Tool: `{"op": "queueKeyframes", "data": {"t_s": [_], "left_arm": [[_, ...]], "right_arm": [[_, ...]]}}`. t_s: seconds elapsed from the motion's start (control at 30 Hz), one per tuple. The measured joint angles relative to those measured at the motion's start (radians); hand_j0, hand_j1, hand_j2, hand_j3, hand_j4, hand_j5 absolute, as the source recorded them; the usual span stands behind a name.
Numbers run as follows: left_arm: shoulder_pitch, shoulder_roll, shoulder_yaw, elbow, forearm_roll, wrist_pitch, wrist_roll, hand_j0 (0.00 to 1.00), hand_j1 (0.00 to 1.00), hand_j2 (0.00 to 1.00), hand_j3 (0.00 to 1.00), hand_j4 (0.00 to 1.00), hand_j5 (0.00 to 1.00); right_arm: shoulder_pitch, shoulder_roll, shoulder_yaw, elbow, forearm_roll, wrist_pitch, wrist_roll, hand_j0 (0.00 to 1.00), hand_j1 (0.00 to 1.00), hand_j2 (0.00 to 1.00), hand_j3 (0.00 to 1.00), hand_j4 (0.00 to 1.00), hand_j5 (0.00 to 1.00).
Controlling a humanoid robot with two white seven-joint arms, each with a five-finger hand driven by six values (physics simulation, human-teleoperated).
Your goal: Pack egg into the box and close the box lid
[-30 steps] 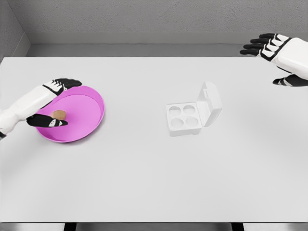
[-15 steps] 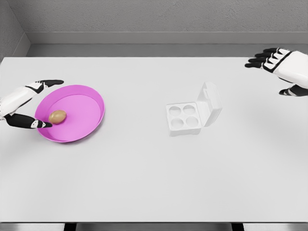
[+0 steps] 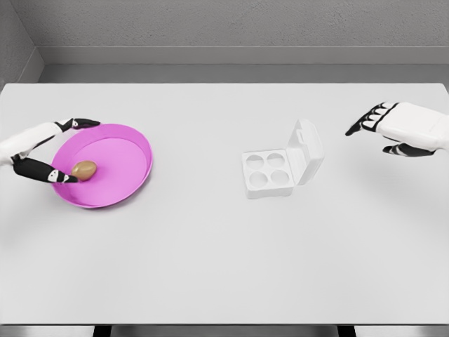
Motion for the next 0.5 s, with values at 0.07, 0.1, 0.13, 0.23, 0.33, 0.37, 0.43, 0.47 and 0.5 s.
{"op": "queueKeyframes", "data": {"t_s": [0.07,0.1,0.13,0.23,0.33,0.37,0.43,0.47,0.5], "left_arm": [[0.0,-0.01,0.0,0.008,-0.014,0.024,-0.001,0.92,0.92,0.92,0.92,0.92,0.92],[0.0,-0.022,0.001,0.007,-0.042,0.031,-0.001,0.92,0.92,0.92,0.92,0.92,0.92],[0.0,-0.04,0.002,0.001,-0.074,0.037,-0.001,0.92,0.92,0.92,0.92,0.92,0.92],[0.005,-0.077,0.008,-0.012,-0.154,0.046,-0.001,0.92,0.92,0.92,0.92,0.92,0.92],[0.017,-0.147,0.051,-0.022,-0.287,0.048,-0.001,0.92,0.92,0.92,0.92,0.92,0.92],[0.018,-0.165,0.064,-0.025,-0.316,0.049,-0.002,0.92,0.92,0.92,0.92,0.92,0.92],[0.02,-0.186,0.081,-0.024,-0.353,0.052,-0.002,0.92,0.92,0.92,0.92,0.92,0.92],[0.023,-0.193,0.086,-0.023,-0.364,0.06,-0.002,0.91,0.91,0.91,0.91,0.91,0.91],[0.026,-0.197,0.089,-0.023,-0.373,0.068,-0.002,0.92,0.92,0.92,0.92,0.92,0.92]], "right_arm": [[0.0,0.005,0.002,0.002,0.0,0.0,0.006,0.69,0.69,0.69,0.69,0.69,0.69],[0.0,0.006,0.003,0.003,0.0,0.0,0.008,0.69,0.69,0.69,0.69,0.69,0.69],[-0.002,0.008,0.003,0.004,0.0,0.0,0.009,0.69,0.69,0.69,0.69,0.69,0.69],[-0.005,0.018,0.004,0.011,0.0,0.0,0.01,0.69,0.69,0.69,0.69,0.69,0.69],[-0.006,0.028,0.005,0.023,0.0,0.0,0.01,0.69,0.69,0.69,0.69,0.69,0.69],[-0.008,0.033,0.009,0.03,0.0,0.0,0.01,0.69,0.69,0.69,0.69,0.69,0.69],[-0.035,0.046,0.023,0.056,0.0,0.0,0.01,0.69,0.69,0.69,0.69,0.69,0.69],[-0.048,0.053,0.035,0.071,0.0,0.0,0.01,0.7,0.7,0.7,0.7,0.7,0.7],[-0.051,0.059,0.046,0.086,0.001,0.0,0.01,0.7,0.7,0.7,0.7,0.7,0.7]]}}
